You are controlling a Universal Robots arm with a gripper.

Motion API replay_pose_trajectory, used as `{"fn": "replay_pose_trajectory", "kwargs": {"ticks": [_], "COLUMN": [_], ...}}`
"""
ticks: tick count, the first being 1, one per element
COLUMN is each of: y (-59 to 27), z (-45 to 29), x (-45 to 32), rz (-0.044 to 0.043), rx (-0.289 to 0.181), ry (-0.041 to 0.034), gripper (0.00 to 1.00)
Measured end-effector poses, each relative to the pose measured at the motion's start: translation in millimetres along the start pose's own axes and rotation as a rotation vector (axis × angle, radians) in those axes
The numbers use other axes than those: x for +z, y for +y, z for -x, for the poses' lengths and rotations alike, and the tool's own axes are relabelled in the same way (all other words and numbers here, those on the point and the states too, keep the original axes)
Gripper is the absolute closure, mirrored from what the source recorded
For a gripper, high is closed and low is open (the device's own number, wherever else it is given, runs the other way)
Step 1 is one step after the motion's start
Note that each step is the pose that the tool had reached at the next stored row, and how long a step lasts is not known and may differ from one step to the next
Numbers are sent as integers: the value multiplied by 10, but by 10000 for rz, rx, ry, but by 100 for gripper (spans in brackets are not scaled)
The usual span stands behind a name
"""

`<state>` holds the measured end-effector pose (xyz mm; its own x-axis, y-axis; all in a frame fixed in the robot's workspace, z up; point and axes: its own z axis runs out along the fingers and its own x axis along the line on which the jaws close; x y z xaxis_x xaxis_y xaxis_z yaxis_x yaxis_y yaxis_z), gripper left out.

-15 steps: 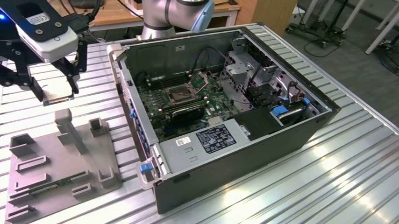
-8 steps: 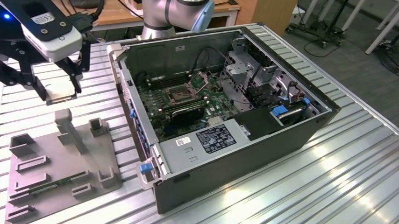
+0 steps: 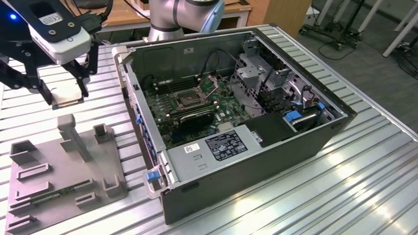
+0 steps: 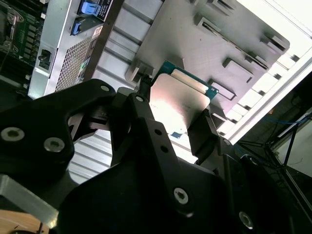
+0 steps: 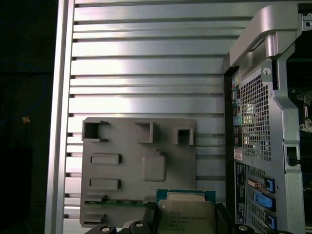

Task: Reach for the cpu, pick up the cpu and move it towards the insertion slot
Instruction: 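Pick up the cpu and move it towards the insertion slot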

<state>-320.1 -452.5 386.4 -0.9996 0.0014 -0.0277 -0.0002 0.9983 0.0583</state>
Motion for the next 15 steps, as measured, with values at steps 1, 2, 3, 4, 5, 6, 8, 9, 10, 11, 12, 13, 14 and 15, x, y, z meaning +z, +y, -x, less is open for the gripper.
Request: {"fn": "replay_pose_trajectory", "kwargs": {"ticks": [1,2,3,4,5,6,8,9,10,11,12,13,14,15], "y": [0,0,0,0,0,0,0,0,0,0,0,0,0,0], "z": [6,12,18,24,30,36,47,53,59,64,70,75,80,84], "x": [0,1,0,0,1,1,1,1,2,2,1,2,2,2], "rz": [0,0,0,0,0,0,0,0,0,0,-1,0,0,0], "rx": [0,1,1,1,1,1,1,0,0,1,1,1,1,0], "ry": [0,0,0,0,0,0,0,1,0,0,1,1,0,0], "gripper": [45,45,45,45,45,45,45,45,45,45,45,45,45,45]}}
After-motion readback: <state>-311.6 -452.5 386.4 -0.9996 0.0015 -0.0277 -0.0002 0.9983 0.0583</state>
